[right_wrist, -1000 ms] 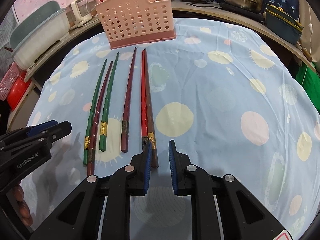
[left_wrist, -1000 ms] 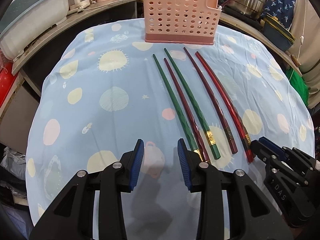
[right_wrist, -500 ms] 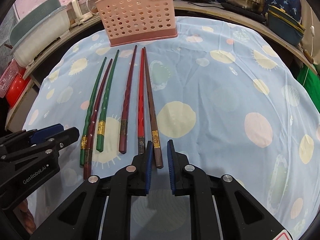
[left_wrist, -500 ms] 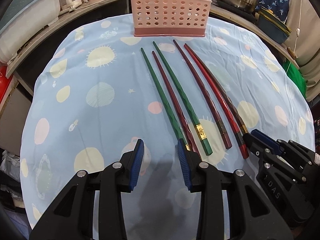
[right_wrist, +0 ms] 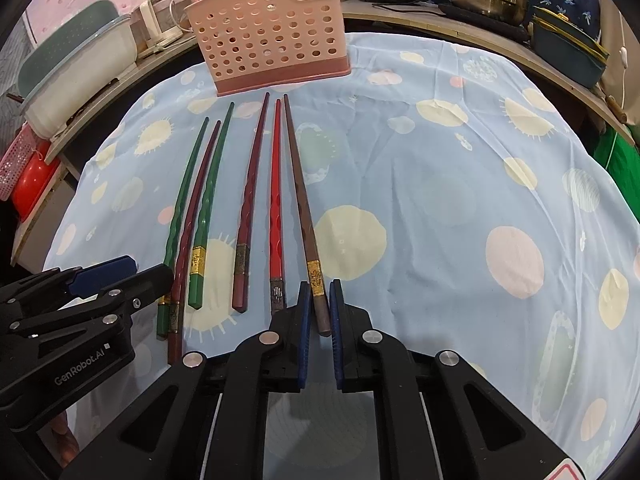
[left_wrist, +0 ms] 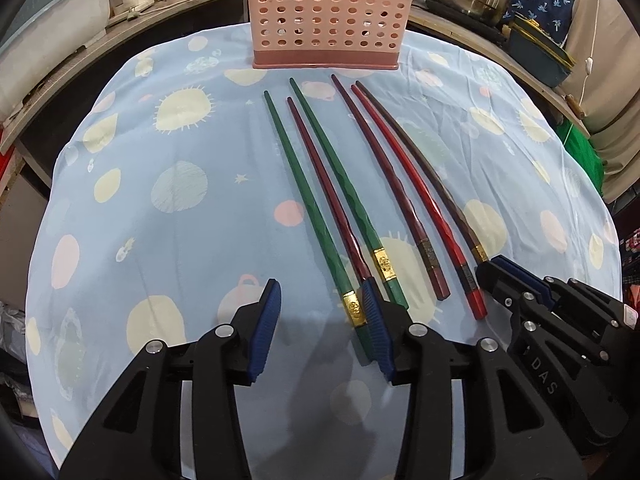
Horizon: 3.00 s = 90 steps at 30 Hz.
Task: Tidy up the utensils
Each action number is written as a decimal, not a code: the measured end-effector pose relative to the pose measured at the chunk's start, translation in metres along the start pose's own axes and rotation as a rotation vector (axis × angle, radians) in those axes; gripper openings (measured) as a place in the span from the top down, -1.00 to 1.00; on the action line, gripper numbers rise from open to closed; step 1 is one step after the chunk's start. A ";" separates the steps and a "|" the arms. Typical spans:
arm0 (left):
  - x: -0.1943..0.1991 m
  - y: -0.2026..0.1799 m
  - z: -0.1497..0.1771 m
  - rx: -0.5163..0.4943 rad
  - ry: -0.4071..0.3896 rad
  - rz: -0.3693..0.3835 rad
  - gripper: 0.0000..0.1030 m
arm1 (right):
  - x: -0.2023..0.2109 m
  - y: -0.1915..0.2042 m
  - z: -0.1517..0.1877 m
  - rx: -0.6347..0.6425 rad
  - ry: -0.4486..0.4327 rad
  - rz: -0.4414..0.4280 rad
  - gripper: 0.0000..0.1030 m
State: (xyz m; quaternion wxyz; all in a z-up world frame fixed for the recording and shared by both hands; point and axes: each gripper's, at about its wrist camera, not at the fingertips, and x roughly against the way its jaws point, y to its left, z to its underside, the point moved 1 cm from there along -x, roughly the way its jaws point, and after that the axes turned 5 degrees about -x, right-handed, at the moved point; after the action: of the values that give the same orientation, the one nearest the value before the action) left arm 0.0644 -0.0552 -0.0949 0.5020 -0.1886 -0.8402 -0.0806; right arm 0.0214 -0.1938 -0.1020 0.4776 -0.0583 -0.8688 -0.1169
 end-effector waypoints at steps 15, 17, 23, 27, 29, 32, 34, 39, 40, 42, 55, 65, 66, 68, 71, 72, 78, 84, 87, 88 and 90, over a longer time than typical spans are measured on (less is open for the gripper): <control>0.002 0.007 0.011 -0.010 0.020 -0.007 0.57 | 0.001 -0.001 0.000 -0.003 -0.001 0.001 0.85; 0.004 0.009 0.012 -0.008 0.023 -0.006 0.68 | 0.002 -0.002 0.000 -0.007 -0.001 -0.001 0.85; 0.011 0.010 0.014 -0.017 0.009 -0.014 0.85 | 0.010 -0.002 -0.001 -0.013 -0.014 -0.004 0.86; 0.024 0.014 0.011 -0.014 -0.021 -0.029 0.85 | 0.022 0.000 -0.005 -0.019 -0.031 -0.018 0.86; 0.033 0.018 0.007 -0.012 -0.042 -0.039 0.85 | 0.031 0.002 -0.009 -0.020 -0.053 -0.028 0.86; 0.049 0.025 -0.003 0.010 -0.078 -0.033 0.86 | 0.047 0.005 -0.018 -0.019 -0.092 -0.046 0.86; 0.058 0.029 -0.009 0.017 -0.101 -0.036 0.86 | 0.059 0.008 -0.025 -0.018 -0.123 -0.058 0.86; 0.085 0.039 -0.030 0.036 -0.166 -0.030 0.87 | 0.083 0.011 -0.046 -0.020 -0.181 -0.083 0.86; 0.090 0.040 -0.034 0.037 -0.181 -0.029 0.87 | 0.087 0.012 -0.049 -0.021 -0.190 -0.087 0.86; 0.099 0.042 -0.043 0.035 -0.209 -0.031 0.87 | 0.095 0.013 -0.058 -0.025 -0.207 -0.099 0.86; 0.137 0.049 -0.094 0.021 -0.336 -0.051 0.87 | 0.122 0.023 -0.103 -0.016 -0.292 -0.118 0.87; 0.157 0.048 -0.136 -0.009 -0.406 -0.067 0.88 | 0.138 0.026 -0.145 -0.013 -0.366 -0.114 0.86; 0.158 0.047 -0.139 -0.013 -0.411 -0.067 0.87 | 0.139 0.026 -0.149 -0.015 -0.372 -0.118 0.87; 0.161 0.045 -0.148 -0.029 -0.428 -0.074 0.88 | 0.141 0.027 -0.158 -0.018 -0.379 -0.128 0.86; 0.167 0.043 -0.159 -0.038 -0.451 -0.074 0.88 | 0.147 0.030 -0.173 -0.013 -0.405 -0.134 0.86; 0.170 0.043 -0.163 -0.040 -0.460 -0.076 0.88 | 0.150 0.031 -0.177 -0.011 -0.417 -0.133 0.86; 0.191 0.042 -0.195 -0.050 -0.531 -0.085 0.95 | 0.173 0.034 -0.218 -0.009 -0.502 -0.153 0.86; 0.211 0.046 -0.233 -0.047 -0.602 -0.107 0.97 | 0.188 0.039 -0.259 -0.012 -0.574 -0.154 0.86; 0.211 0.053 -0.239 -0.027 -0.606 -0.108 0.97 | 0.184 0.039 -0.267 -0.016 -0.572 -0.152 0.86; 0.208 0.056 -0.239 -0.021 -0.600 -0.105 0.97 | 0.182 0.039 -0.266 -0.014 -0.567 -0.154 0.87; 0.199 0.063 -0.235 -0.006 -0.575 -0.103 0.97 | 0.175 0.038 -0.258 -0.007 -0.553 -0.142 0.86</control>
State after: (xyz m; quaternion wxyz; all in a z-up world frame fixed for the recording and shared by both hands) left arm 0.1963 -0.0267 0.1887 0.2378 -0.1621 -0.9563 -0.0516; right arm 0.1459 -0.2254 0.1845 0.2128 -0.0285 -0.9676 -0.1326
